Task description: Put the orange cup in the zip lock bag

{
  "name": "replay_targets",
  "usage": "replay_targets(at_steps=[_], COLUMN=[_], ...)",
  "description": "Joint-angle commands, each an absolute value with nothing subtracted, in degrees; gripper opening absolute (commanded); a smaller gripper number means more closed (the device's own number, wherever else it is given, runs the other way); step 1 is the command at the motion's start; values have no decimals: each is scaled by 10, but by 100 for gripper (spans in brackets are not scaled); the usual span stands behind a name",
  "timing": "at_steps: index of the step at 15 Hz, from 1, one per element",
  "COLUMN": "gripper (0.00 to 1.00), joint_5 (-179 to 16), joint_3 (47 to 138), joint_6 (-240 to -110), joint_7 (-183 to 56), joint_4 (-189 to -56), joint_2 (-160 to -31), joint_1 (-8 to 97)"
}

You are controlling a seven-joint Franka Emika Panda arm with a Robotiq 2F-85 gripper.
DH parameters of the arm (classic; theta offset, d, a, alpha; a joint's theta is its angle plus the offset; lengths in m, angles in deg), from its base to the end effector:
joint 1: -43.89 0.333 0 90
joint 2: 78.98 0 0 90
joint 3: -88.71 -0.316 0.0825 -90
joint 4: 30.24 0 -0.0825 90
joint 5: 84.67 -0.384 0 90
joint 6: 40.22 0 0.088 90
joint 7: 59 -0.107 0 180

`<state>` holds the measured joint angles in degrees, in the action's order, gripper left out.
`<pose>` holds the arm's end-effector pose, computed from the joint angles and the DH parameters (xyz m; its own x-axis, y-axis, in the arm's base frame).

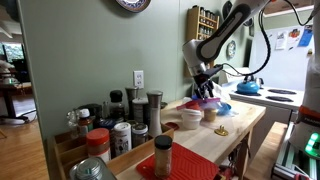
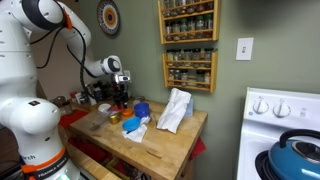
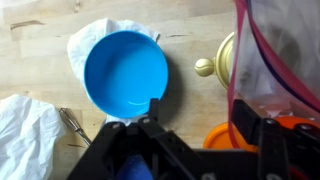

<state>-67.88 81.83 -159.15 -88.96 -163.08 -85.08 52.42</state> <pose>0.4644 0.1132 0.2740 0.9709 -0.1005 -0.2173 -0.0238 -0.9436 0.3304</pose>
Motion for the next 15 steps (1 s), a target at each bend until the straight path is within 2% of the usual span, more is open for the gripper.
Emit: replay_targets(at_steps=[1, 6, 7, 15], gripper=[44, 5, 1, 0], joint_5=[-693, -700, -706, -739], joint_3=[819, 820, 819, 819], joint_6=[-1584, -1583, -1582, -1581], joint_7=[-854, -828, -819, -753], joint_4=[-1633, -1631, -1631, -1640], joint_2=[-857, -861, -860, -809], joint_1=[527, 526, 526, 521])
